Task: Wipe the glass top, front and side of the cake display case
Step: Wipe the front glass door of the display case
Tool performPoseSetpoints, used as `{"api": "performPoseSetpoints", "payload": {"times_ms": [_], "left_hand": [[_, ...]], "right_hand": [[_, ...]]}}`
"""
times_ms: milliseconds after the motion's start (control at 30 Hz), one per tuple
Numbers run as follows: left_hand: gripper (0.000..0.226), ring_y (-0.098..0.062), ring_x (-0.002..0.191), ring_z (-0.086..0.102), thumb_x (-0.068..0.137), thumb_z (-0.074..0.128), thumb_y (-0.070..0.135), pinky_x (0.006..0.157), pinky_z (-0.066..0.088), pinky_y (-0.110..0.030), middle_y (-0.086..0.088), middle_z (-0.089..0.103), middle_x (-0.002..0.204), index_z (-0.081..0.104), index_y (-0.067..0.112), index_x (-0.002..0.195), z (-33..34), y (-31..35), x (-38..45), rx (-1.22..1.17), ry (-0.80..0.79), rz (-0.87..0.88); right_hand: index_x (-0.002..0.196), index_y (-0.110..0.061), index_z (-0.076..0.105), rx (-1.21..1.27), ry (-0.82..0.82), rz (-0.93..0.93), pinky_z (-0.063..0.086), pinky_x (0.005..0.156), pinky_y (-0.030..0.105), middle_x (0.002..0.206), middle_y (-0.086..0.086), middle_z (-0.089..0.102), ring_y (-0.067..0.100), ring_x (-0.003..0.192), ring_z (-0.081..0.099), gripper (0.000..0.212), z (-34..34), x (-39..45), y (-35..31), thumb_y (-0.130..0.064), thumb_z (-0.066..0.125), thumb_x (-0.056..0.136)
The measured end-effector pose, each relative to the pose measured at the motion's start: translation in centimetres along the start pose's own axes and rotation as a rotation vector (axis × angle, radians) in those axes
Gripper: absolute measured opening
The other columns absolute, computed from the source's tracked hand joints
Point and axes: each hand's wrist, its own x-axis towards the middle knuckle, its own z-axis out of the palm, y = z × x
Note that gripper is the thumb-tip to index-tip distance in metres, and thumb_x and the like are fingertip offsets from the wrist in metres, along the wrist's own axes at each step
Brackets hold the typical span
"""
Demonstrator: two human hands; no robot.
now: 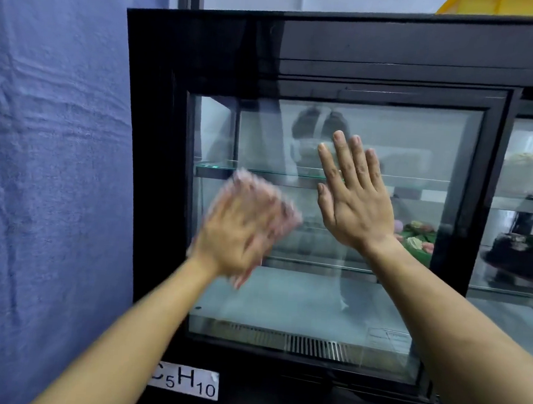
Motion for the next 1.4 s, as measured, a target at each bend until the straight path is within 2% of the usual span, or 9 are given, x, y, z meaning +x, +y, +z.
{"api": "performPoseSetpoints", "payload": {"times_ms": [167,233,367,467,600,867,1067,1300,1400], "left_hand": [[0.063,-0.037,0.161,0.007,0.108,0.026,0.036,0.131,0.003,-0.050,-0.014,0.012,0.174,0.019,0.014,0.166,-2.4,-5.4,12.9,0.093,0.165,-0.481],[0.063,-0.038,0.160,0.008,0.108,0.031,0.033,0.131,0.006,-0.053,-0.015,0.010,0.174,0.018,0.013,0.166,-1.5,-3.1,11.4,0.094,0.194,-0.492],[0.065,-0.041,0.160,0.006,0.103,0.046,0.032,0.124,0.018,-0.066,-0.015,0.008,0.174,0.028,0.013,0.163,2.3,6.2,-2.7,0.000,-0.029,-0.177],[0.055,-0.030,0.161,0.009,0.108,0.038,0.038,0.129,0.012,-0.054,-0.002,0.021,0.173,0.035,0.028,0.163,4.2,11.7,-16.0,0.020,-0.325,0.232],[0.055,-0.022,0.158,0.027,0.106,0.043,0.045,0.131,0.012,-0.043,0.006,0.033,0.169,0.040,0.034,0.160,3.4,8.1,-13.4,0.038,-0.335,0.363],[0.058,-0.038,0.160,0.007,0.110,0.036,0.035,0.129,0.013,-0.059,-0.016,0.018,0.172,0.031,0.013,0.163,-2.3,-4.9,12.4,0.091,0.061,-0.073],[0.062,-0.037,0.161,0.009,0.107,0.033,0.035,0.129,0.011,-0.056,-0.013,0.017,0.173,0.026,0.014,0.165,-0.5,0.8,10.6,0.069,0.151,-0.369],[0.064,-0.025,0.161,0.013,0.104,0.051,0.045,0.132,0.003,-0.047,-0.001,0.022,0.173,0.035,0.027,0.163,5.0,13.2,-14.7,0.014,-0.281,0.267],[0.063,-0.022,0.160,0.017,0.104,0.051,0.047,0.132,0.000,-0.042,0.004,0.023,0.173,0.033,0.030,0.163,5.1,11.9,-15.0,0.063,-0.329,0.434]], "right_hand": [[0.165,-0.012,0.018,0.008,-0.004,0.004,0.011,0.130,0.051,0.172,0.015,0.010,0.035,0.160,0.008,0.061,0.0,0.1,0.0,-0.035,0.031,0.110],[0.165,-0.012,0.019,0.008,-0.002,0.004,0.012,0.130,0.051,0.172,0.015,0.011,0.035,0.160,0.008,0.061,-0.1,0.0,0.1,-0.035,0.031,0.110],[0.165,-0.011,0.019,0.015,0.002,-0.008,0.013,0.129,0.052,0.172,0.015,0.012,0.035,0.160,0.009,0.061,-0.1,0.1,0.0,-0.034,0.031,0.110],[0.165,-0.011,0.019,-0.008,0.018,-0.012,0.013,0.129,0.053,0.172,0.016,0.012,0.036,0.160,0.009,0.061,0.0,0.0,0.0,-0.034,0.032,0.110],[0.165,-0.011,0.020,-0.007,0.026,-0.008,0.011,0.130,0.051,0.172,0.015,0.013,0.035,0.160,0.009,0.061,0.0,-0.1,-0.1,-0.034,0.032,0.110],[0.163,-0.001,0.021,0.062,0.045,0.108,0.009,0.130,0.049,0.171,0.021,0.013,0.036,0.159,0.012,0.067,0.0,-0.3,-0.4,-0.039,0.036,0.109],[0.163,-0.004,0.022,0.126,0.031,0.083,0.009,0.131,0.048,0.171,0.018,0.015,0.033,0.160,0.010,0.063,-0.5,-0.9,0.2,-0.029,0.039,0.108],[0.166,-0.012,0.016,-0.021,-0.051,-0.006,0.008,0.131,0.049,0.173,0.012,0.010,0.031,0.160,0.008,0.062,-1.6,-3.4,4.7,-0.033,0.035,0.111],[0.166,-0.012,0.014,-0.044,-0.058,-0.028,0.008,0.131,0.048,0.173,0.011,0.008,0.031,0.160,0.007,0.063,-1.4,-3.6,4.9,-0.035,0.034,0.111]]}}
